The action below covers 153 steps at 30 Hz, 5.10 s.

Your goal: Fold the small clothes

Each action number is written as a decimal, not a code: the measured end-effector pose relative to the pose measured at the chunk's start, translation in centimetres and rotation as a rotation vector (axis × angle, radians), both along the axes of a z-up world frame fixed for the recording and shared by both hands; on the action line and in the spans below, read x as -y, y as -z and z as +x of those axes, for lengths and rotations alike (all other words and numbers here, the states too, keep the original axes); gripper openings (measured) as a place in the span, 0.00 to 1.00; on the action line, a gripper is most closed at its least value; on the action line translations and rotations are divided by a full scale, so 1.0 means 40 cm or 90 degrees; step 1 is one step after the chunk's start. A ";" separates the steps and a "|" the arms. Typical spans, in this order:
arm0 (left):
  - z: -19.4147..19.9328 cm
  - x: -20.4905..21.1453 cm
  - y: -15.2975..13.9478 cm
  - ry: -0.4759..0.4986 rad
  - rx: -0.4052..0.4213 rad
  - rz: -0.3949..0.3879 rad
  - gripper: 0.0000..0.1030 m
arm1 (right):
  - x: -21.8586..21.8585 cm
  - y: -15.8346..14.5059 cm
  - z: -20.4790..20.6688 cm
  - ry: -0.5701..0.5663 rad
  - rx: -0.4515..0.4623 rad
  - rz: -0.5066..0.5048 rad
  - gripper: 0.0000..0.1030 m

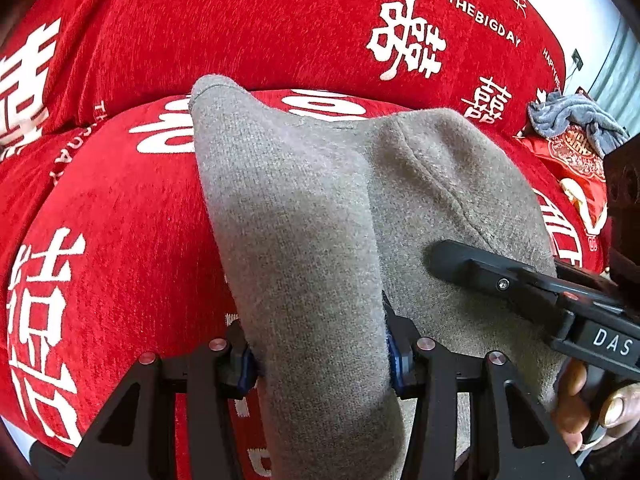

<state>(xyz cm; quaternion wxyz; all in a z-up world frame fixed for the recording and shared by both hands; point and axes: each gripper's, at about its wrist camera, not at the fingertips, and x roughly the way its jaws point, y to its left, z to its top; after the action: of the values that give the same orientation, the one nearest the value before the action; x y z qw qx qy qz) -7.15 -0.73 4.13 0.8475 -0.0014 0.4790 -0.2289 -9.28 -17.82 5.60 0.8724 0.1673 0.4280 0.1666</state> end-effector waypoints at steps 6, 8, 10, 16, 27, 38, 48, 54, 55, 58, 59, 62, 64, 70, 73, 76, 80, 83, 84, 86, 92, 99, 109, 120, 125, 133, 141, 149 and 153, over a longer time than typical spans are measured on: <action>-0.002 -0.023 0.018 -0.015 -0.001 0.016 0.80 | 0.045 0.042 0.008 0.015 -0.031 0.034 0.39; -0.005 -0.040 0.019 -0.035 0.006 0.025 0.87 | 0.077 0.066 0.011 0.036 -0.061 0.058 0.46; -0.007 -0.064 0.014 -0.041 0.001 0.007 0.87 | 0.107 0.072 0.005 0.061 -0.073 0.065 0.50; -0.031 -0.116 -0.051 -0.078 0.029 -0.026 0.87 | 0.167 -0.007 -0.066 0.107 0.005 0.088 0.54; -0.061 -0.040 -0.022 -0.109 0.078 0.139 0.87 | -0.010 -0.050 -0.150 -0.065 0.083 0.006 0.62; -0.064 -0.043 -0.037 -0.124 0.072 0.113 0.88 | 0.046 0.019 -0.130 -0.051 0.033 0.039 0.61; 0.073 -0.060 0.013 -0.128 -0.018 0.085 1.00 | 0.041 0.048 0.002 -0.068 -0.029 0.057 0.61; 0.100 -0.070 -0.003 -0.113 -0.012 0.077 1.00 | 0.037 0.018 0.033 -0.080 -0.029 0.041 0.61; 0.110 -0.069 -0.016 -0.117 -0.004 0.077 1.00 | 0.044 0.002 0.045 -0.071 -0.021 0.037 0.61; 0.154 -0.055 -0.046 -0.120 0.005 0.083 1.00 | 0.068 -0.026 0.097 -0.059 -0.022 0.052 0.61; 0.167 -0.050 -0.049 -0.120 0.005 0.086 1.00 | 0.073 -0.026 0.117 -0.061 -0.028 0.061 0.61; 0.213 -0.019 -0.026 -0.110 -0.018 0.131 1.00 | 0.083 -0.002 0.176 -0.055 -0.060 0.066 0.62; 0.231 -0.003 0.008 -0.105 -0.029 0.164 1.00 | 0.090 0.031 0.211 -0.045 -0.092 0.058 0.62; 0.208 -0.016 0.003 -0.137 -0.007 0.163 1.00 | 0.076 0.037 0.217 -0.031 -0.085 0.009 0.62; 0.134 -0.011 -0.042 -0.135 0.074 0.192 1.00 | 0.046 -0.020 0.130 -0.059 -0.021 0.002 0.62; 0.059 -0.002 -0.064 -0.124 0.130 0.214 1.00 | 0.012 -0.035 0.050 -0.092 0.010 -0.017 0.62; -0.026 -0.003 -0.070 -0.125 0.177 0.209 1.00 | 0.010 0.007 -0.023 -0.069 -0.006 -0.075 0.62; -0.077 -0.017 -0.092 -0.132 0.201 0.170 1.00 | 0.042 0.010 -0.077 -0.031 0.016 -0.084 0.62; -0.089 -0.023 -0.100 -0.134 0.207 0.157 1.00 | 0.050 -0.001 -0.095 -0.017 0.025 -0.085 0.62; -0.117 -0.023 -0.116 -0.140 0.231 0.140 1.00 | 0.052 -0.029 -0.128 0.001 0.050 -0.099 0.62; -0.152 -0.014 -0.142 -0.164 0.257 0.146 1.00 | -0.008 -0.086 -0.172 0.000 0.103 -0.169 0.64; -0.171 -0.035 -0.143 -0.185 0.233 0.123 1.00 | -0.045 -0.091 -0.191 0.017 0.099 -0.231 0.64; -0.195 -0.031 -0.131 -0.226 0.224 0.143 1.00 | -0.067 -0.084 -0.210 0.037 0.090 -0.254 0.68; -0.200 -0.034 -0.128 -0.231 0.206 0.136 1.00 | -0.063 -0.086 -0.214 0.046 0.084 -0.254 0.68; -0.199 -0.036 -0.125 -0.223 0.193 0.134 1.00 | -0.062 -0.084 -0.216 0.048 0.083 -0.252 0.68; -0.208 -0.039 -0.130 -0.225 0.193 0.129 1.00 | -0.072 -0.097 -0.236 0.052 0.092 -0.251 0.68; -0.210 -0.042 -0.134 -0.229 0.194 0.129 1.00 | -0.079 -0.106 -0.243 0.048 0.098 -0.253 0.68; -0.211 -0.041 -0.134 -0.232 0.194 0.133 1.00 | -0.081 -0.104 -0.243 0.047 0.094 -0.254 0.68; -0.211 -0.043 -0.132 -0.233 0.188 0.131 1.00 | -0.087 -0.101 -0.246 0.043 0.091 -0.260 0.68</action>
<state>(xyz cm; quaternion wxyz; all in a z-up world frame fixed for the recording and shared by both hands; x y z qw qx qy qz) -15.58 0.98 9.40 0.9313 0.0317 0.3624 -0.0197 -19.13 -14.34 9.66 0.9215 -0.0109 0.3838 0.0583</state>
